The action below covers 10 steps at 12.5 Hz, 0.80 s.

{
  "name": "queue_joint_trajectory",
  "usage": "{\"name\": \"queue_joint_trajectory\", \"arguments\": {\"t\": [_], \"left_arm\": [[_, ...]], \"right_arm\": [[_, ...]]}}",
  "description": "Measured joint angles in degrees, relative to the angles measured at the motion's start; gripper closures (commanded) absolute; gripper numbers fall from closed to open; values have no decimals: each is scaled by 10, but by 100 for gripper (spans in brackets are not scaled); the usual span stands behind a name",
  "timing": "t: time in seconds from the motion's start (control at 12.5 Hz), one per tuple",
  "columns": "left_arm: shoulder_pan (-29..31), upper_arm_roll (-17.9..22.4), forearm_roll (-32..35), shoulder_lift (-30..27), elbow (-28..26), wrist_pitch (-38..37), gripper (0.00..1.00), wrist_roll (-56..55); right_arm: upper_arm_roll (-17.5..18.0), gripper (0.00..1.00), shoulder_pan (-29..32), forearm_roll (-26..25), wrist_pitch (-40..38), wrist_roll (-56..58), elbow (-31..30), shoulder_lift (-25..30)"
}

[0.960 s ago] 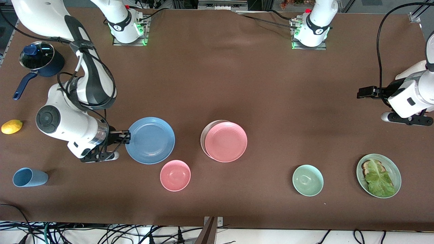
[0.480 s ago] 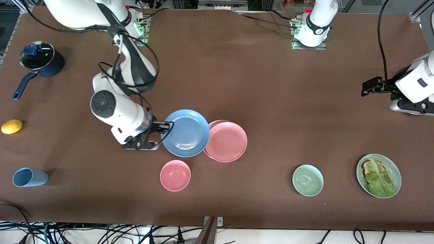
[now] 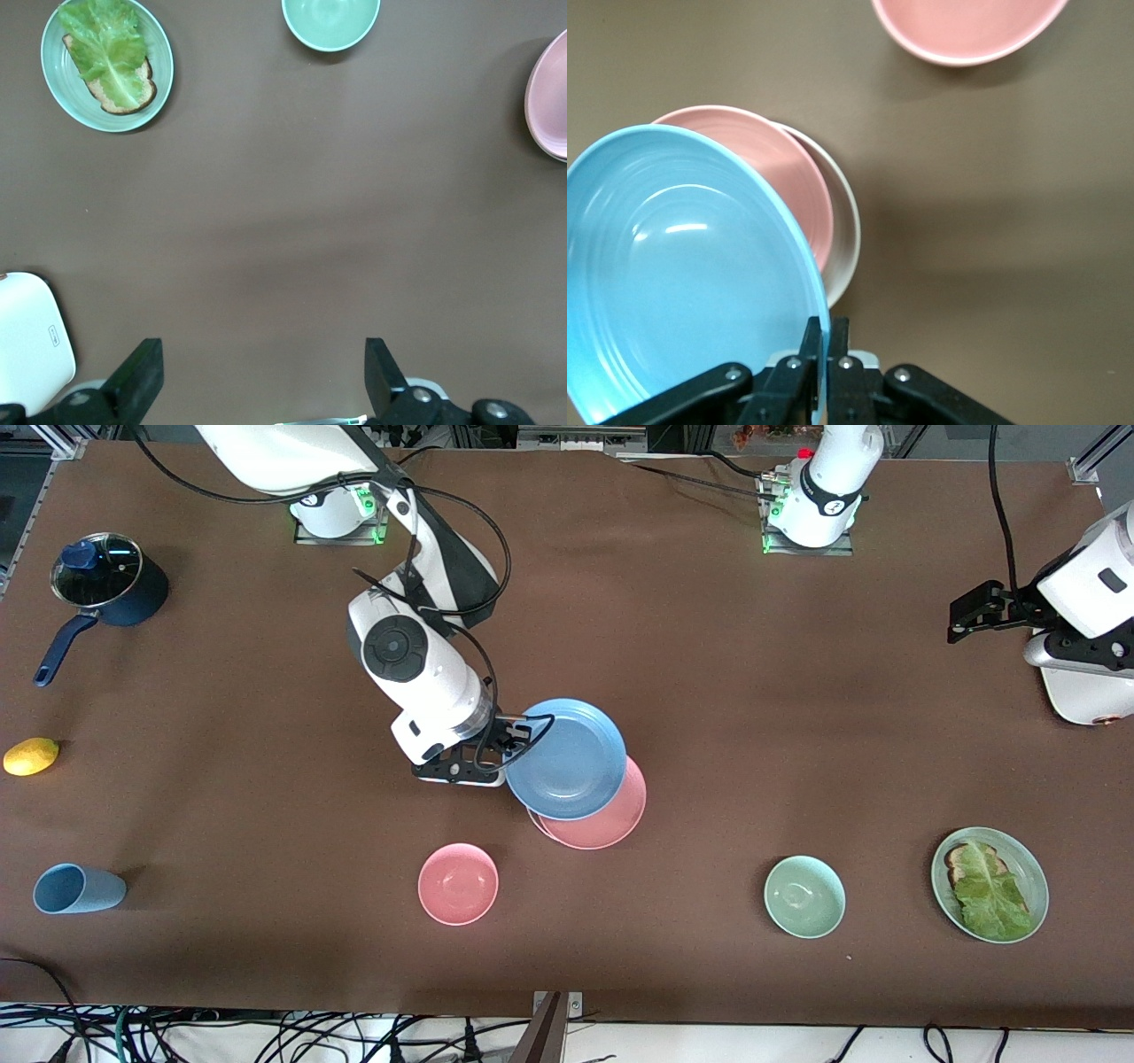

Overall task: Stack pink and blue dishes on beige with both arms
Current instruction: 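Carry the blue plate over the pink plate and lower it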

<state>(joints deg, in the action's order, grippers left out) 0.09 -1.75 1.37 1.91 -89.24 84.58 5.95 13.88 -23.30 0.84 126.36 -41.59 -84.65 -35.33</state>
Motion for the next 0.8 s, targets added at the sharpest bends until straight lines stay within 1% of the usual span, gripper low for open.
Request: {"name": "queue_joint_trajectory", "arguments": {"t": [0.24, 0.8], "left_arm": [[-1, 8, 0, -2, -3, 12, 0, 1], [0, 11, 0, -2, -3, 34, 0, 0]], "right_arm": [[0, 100, -22, -32, 38, -44, 0, -29], [-3, 100, -27, -43, 102, -51, 0, -69]]}}
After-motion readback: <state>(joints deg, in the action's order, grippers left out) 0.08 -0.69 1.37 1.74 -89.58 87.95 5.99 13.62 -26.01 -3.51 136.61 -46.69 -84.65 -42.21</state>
